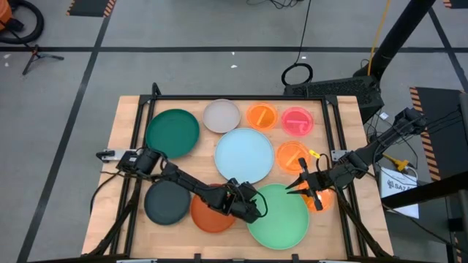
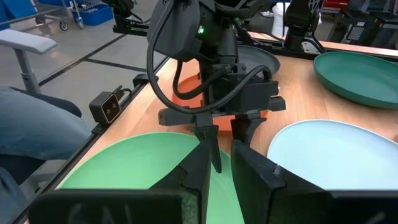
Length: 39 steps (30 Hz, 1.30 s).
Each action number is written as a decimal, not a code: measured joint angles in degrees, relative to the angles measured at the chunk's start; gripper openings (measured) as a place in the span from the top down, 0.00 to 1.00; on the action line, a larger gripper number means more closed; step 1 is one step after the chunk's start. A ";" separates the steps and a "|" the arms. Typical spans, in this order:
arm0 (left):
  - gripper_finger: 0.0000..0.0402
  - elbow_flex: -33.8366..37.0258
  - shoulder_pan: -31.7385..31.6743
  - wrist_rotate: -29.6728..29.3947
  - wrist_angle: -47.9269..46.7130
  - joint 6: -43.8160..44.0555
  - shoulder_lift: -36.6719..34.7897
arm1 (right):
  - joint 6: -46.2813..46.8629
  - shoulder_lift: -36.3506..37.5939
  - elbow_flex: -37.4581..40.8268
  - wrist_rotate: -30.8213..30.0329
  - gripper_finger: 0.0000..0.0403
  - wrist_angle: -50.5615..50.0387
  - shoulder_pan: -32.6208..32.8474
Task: Stack plastic plates
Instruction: Stack the light green plate on top of the light blue plate
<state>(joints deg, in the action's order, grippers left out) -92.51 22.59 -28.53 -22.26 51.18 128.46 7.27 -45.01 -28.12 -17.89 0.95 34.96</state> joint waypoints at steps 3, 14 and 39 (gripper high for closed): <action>0.54 0.00 0.10 0.02 -0.04 0.37 0.00 | -0.02 0.00 -0.02 0.00 0.86 -0.01 0.00; 0.68 0.00 0.28 0.02 0.00 0.46 -0.02 | -0.02 0.00 -0.01 0.00 0.86 0.00 0.00; 0.98 0.00 -0.11 0.02 2.34 4.90 -0.15 | 0.75 0.00 -0.02 0.00 0.86 -0.95 0.02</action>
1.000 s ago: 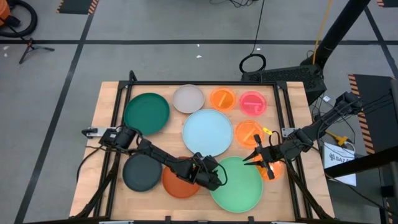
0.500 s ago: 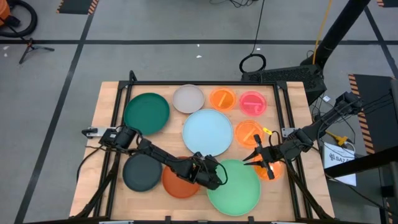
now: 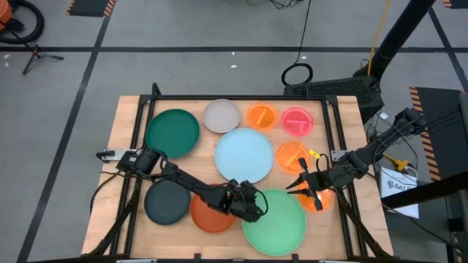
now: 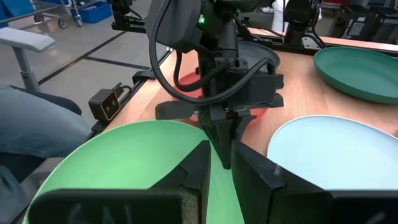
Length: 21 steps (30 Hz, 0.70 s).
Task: Stack plastic plates
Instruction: Stack the light green plate on top of the light blue plate
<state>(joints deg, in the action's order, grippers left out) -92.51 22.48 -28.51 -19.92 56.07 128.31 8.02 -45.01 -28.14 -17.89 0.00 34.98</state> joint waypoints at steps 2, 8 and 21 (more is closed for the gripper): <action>0.98 0.00 0.02 0.00 0.13 0.14 0.00 | 0.12 0.00 0.00 0.00 0.86 -0.44 0.00; 0.98 0.00 0.00 0.00 0.17 0.84 0.00 | 0.93 0.00 0.00 0.00 0.86 -2.02 0.00; 0.98 -9.67 -0.30 -0.17 -11.96 -6.08 -1.79 | 1.79 -0.02 0.00 0.00 0.86 -2.44 0.00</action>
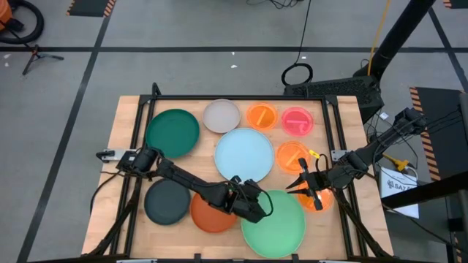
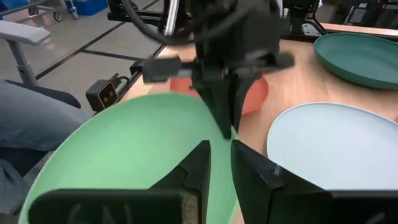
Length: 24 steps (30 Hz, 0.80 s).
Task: Stack plastic plates
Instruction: Stack the light green plate on top of the light blue plate
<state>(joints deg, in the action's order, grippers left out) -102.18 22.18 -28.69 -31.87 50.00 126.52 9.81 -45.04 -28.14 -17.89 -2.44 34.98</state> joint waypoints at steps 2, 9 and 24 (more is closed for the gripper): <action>0.98 -3.36 -0.31 0.02 -4.33 -1.78 0.00 | 0.01 0.00 0.00 0.00 0.86 0.00 0.00; 0.98 -17.70 -0.92 -7.00 -24.76 -13.63 -0.13 | 0.01 0.00 0.00 0.00 0.86 0.00 0.00; 0.98 -25.20 -4.99 -26.15 -53.41 -27.36 -6.09 | 0.01 0.01 0.00 -9.31 0.86 0.01 -0.11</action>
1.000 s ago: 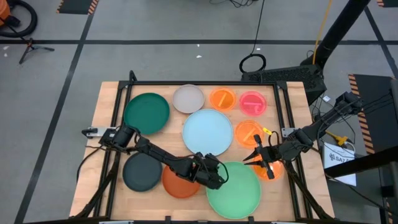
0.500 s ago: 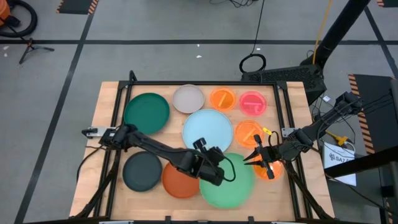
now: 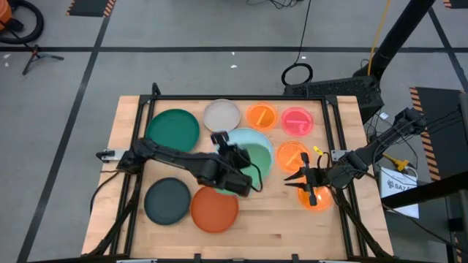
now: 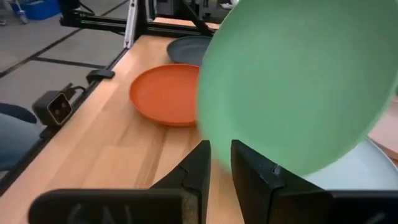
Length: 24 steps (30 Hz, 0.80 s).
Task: Stack plastic plates
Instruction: Stack the light green plate on top of the light blue plate
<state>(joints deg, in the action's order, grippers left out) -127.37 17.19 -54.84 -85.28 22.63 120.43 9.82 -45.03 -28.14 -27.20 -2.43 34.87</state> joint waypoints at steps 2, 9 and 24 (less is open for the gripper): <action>0.98 0.00 -0.67 -2.31 -1.84 0.13 -1.68 | -0.01 0.01 0.02 -0.06 0.86 0.01 0.00; 0.98 1.04 -2.93 -4.85 -4.52 -2.16 -11.45 | -4.40 0.00 0.00 -8.06 0.86 1.31 -0.15; 0.98 37.74 -5.45 -1.96 9.19 5.59 -43.49 | -20.51 0.02 0.01 -13.33 0.86 17.14 -10.59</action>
<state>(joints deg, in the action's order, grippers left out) -89.63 11.73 -56.80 -76.09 28.22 76.94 -10.69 -45.01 -28.13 -40.53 14.70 24.28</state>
